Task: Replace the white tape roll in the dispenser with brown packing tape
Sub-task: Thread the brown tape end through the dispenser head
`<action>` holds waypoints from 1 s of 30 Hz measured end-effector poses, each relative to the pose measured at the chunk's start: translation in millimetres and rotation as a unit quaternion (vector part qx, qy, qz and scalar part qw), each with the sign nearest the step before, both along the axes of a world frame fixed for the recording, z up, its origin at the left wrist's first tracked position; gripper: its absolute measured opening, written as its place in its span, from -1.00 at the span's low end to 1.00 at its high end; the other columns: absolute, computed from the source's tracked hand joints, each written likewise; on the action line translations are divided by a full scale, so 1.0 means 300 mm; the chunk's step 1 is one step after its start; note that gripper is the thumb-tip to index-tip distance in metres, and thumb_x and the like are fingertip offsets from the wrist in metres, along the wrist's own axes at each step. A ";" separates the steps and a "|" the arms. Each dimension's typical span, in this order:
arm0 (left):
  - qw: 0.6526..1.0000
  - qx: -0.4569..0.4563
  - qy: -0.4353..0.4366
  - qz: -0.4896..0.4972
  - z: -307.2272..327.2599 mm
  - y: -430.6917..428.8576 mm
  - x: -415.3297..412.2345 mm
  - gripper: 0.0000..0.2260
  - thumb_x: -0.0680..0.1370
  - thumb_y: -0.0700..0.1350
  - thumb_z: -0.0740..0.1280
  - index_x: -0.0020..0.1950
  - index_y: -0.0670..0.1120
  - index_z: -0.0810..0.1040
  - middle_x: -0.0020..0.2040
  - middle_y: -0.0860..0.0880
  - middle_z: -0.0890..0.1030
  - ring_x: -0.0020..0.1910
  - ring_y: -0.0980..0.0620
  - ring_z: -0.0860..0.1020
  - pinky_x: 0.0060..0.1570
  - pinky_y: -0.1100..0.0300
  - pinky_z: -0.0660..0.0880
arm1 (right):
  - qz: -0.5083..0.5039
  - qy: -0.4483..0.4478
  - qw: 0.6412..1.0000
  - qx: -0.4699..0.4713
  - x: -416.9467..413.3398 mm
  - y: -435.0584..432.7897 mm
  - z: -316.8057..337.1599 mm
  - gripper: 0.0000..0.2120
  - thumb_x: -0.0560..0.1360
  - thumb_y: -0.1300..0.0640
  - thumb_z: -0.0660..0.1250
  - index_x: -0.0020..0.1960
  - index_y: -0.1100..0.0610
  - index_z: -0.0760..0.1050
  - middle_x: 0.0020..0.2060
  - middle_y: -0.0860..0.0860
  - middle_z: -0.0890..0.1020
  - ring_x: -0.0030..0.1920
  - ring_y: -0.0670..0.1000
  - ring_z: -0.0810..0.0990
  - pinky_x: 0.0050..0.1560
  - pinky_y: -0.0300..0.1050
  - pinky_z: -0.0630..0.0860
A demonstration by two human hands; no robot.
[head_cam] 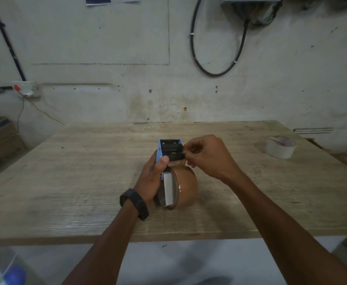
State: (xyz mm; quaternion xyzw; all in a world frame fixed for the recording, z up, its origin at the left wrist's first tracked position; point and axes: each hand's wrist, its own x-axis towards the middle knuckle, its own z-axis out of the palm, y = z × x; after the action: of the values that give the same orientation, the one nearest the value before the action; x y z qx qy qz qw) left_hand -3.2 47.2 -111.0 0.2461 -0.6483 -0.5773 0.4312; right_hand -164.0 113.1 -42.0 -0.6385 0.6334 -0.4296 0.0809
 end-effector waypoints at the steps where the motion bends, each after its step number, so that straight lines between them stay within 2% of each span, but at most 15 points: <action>1: 1.000 0.001 -0.002 -0.002 -0.003 -0.001 0.000 -0.56 0.44 0.35 0.29 0.25 0.21 0.55 0.21 -0.17 0.64 0.16 -0.29 0.60 0.25 -0.39 0.43 | -0.006 -0.002 1.000 0.007 0.001 0.000 0.001 -0.91 0.50 0.23 0.42 -0.06 0.11 0.70 -0.32 -0.07 0.69 -0.41 -0.22 0.62 -0.31 -0.39 0.56; 4: 1.000 0.008 0.000 -0.003 -0.003 -0.002 0.002 -0.59 0.44 0.33 0.28 0.22 0.22 0.56 0.18 -0.17 0.65 0.13 -0.29 0.61 0.23 -0.38 0.46 | -0.013 -0.026 1.000 -0.003 0.006 0.006 -0.004 -0.91 0.52 0.21 0.42 -0.04 0.10 0.71 -0.32 -0.10 0.67 -0.42 -0.28 0.59 -0.37 -0.44 0.50; 7: 0.999 0.033 0.015 -0.003 -0.002 -0.004 0.001 -0.55 0.43 0.33 0.29 0.24 0.18 0.57 0.13 -0.15 0.67 0.06 -0.26 0.62 0.20 -0.37 0.47 | -0.010 -0.102 0.994 -0.049 0.020 0.011 -0.029 -0.90 0.51 0.22 0.43 -0.05 0.10 0.72 -0.31 -0.10 0.70 -0.40 -0.18 0.64 -0.31 -0.29 0.60; 11: 0.998 0.055 0.024 -0.005 0.003 -0.002 -0.002 -0.56 0.41 0.31 0.27 0.21 0.17 0.57 0.01 -0.05 0.70 -0.05 -0.11 0.65 0.02 -0.19 0.56 | -0.027 -0.117 0.986 -0.116 0.043 0.004 -0.070 -0.88 0.51 0.25 0.43 -0.02 0.11 0.71 -0.21 -0.04 0.73 -0.29 -0.13 0.66 -0.23 -0.20 0.64; 13: 0.998 0.063 0.025 -0.013 0.003 -0.001 -0.001 -0.59 0.40 0.31 0.28 0.18 0.19 0.58 0.01 -0.04 0.70 -0.05 -0.10 0.65 0.03 -0.16 0.54 | -0.039 -0.092 0.984 -0.146 0.053 0.005 -0.080 -0.85 0.50 0.25 0.43 0.02 0.06 0.69 -0.18 -0.08 0.72 -0.21 -0.11 0.68 -0.16 -0.23 0.64; 17: 0.998 0.062 0.020 -0.025 -0.006 -0.007 -0.002 -0.58 0.44 0.30 0.28 0.22 0.18 0.57 0.11 -0.13 0.67 0.04 -0.20 0.61 0.19 -0.34 0.47 | -0.066 -0.082 0.976 -0.192 0.079 0.013 -0.084 -0.75 0.50 0.28 0.42 0.01 -0.07 0.61 -0.24 -0.27 0.63 -0.18 -0.21 0.66 -0.14 -0.41 0.56; 18: 0.998 0.059 0.019 -0.024 -0.007 -0.009 -0.001 -0.58 0.44 0.30 0.28 0.24 0.17 0.56 0.14 -0.15 0.66 0.06 -0.22 0.61 0.21 -0.37 0.45 | -0.071 -0.106 0.972 -0.197 0.089 0.011 -0.091 -0.74 0.51 0.29 0.41 -0.02 -0.08 0.61 -0.25 -0.29 0.63 -0.21 -0.22 0.65 -0.14 -0.37 0.58; 21: 0.999 0.038 0.022 -0.015 -0.007 -0.012 -0.002 -0.55 0.46 0.28 0.26 0.30 0.18 0.52 0.22 -0.11 0.65 0.15 -0.21 0.62 0.22 -0.37 0.48 | -0.064 -0.227 0.958 -0.165 0.111 -0.003 -0.100 -0.82 0.54 0.23 0.38 -0.10 -0.03 0.66 -0.27 -0.08 0.70 -0.23 -0.06 0.66 -0.12 -0.03 0.63; 23: 0.999 0.031 0.032 -0.004 -0.005 -0.011 0.000 -0.56 0.47 0.28 0.25 0.31 0.20 0.51 0.22 -0.06 0.66 0.16 -0.18 0.63 0.20 -0.34 0.50 | -0.056 -0.186 0.971 -0.136 0.108 -0.009 -0.081 -0.88 0.57 0.18 0.35 -0.07 0.05 0.65 -0.23 -0.06 0.69 -0.22 -0.08 0.64 -0.13 -0.10 0.60; 26: 0.999 0.033 0.043 -0.001 -0.007 -0.018 0.006 -0.53 0.49 0.29 0.23 0.34 0.15 0.50 0.23 -0.10 0.65 0.18 -0.24 0.61 0.22 -0.37 0.47 | -0.068 -0.029 0.987 -0.143 0.105 -0.006 -0.061 -0.92 0.58 0.18 0.33 -0.02 0.07 0.60 -0.18 -0.10 0.66 -0.20 -0.19 0.58 -0.16 -0.41 0.48; 30: 0.999 0.027 0.012 0.013 -0.004 -0.019 0.009 -0.57 0.48 0.38 0.19 0.26 0.25 0.52 0.17 0.00 0.68 0.15 -0.09 0.65 0.26 -0.27 0.49 | -0.053 0.128 0.987 -0.078 0.085 0.018 -0.032 -0.87 0.61 0.22 0.29 0.08 0.13 0.60 -0.14 -0.01 0.67 -0.22 -0.12 0.54 -0.20 -0.48 0.36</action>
State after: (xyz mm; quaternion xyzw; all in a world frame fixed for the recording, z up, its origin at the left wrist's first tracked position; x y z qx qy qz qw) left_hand -0.6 41.6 -112.1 0.2592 -0.6241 -0.5921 0.4390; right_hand -138.3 118.4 -51.7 -0.6586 0.6357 -0.3959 -0.0740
